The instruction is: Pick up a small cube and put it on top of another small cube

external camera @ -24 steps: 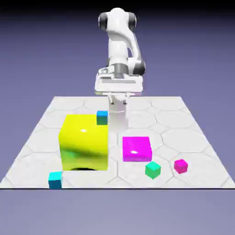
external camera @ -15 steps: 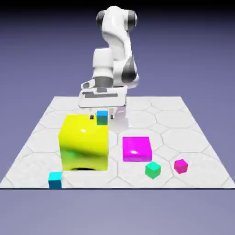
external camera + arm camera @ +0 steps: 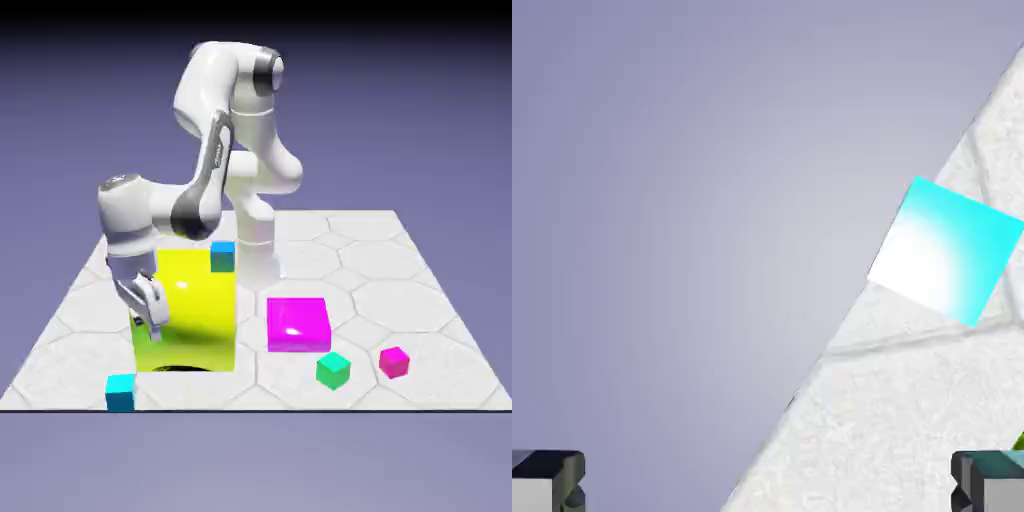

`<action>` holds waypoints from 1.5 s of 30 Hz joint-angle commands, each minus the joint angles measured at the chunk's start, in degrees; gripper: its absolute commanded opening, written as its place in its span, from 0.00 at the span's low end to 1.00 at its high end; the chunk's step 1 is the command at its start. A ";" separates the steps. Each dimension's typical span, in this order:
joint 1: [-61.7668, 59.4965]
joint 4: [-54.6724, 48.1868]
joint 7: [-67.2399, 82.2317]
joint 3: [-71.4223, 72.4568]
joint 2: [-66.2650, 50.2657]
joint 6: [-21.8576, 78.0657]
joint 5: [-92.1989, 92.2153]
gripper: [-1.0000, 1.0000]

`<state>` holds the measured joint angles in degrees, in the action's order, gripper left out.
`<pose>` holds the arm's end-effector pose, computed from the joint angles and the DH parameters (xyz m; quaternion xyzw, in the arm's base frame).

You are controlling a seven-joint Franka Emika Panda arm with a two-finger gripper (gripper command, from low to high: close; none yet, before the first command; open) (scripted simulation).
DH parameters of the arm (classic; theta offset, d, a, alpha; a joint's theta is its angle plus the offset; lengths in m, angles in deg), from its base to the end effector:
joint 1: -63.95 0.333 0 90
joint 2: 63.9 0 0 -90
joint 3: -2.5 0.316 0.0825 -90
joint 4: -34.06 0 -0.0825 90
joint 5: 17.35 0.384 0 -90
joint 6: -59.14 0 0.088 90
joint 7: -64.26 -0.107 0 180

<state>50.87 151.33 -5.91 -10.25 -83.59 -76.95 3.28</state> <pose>0.5375 -0.2524 0.2751 -0.5699 0.8171 0.0322 0.0808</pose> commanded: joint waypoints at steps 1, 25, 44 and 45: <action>-0.55 -1.74 -1.10 -0.51 -2.08 1.51 0.82 0.50; 1.38 -7.81 -4.06 -4.84 -3.77 16.50 -0.04 0.00; 3.77 15.72 13.24 4.42 35.68 34.52 -15.88 0.00; 3.90 16.96 14.15 4.91 37.76 35.47 -16.71 0.00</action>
<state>54.77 168.29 8.27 -5.34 -45.83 -41.49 -13.29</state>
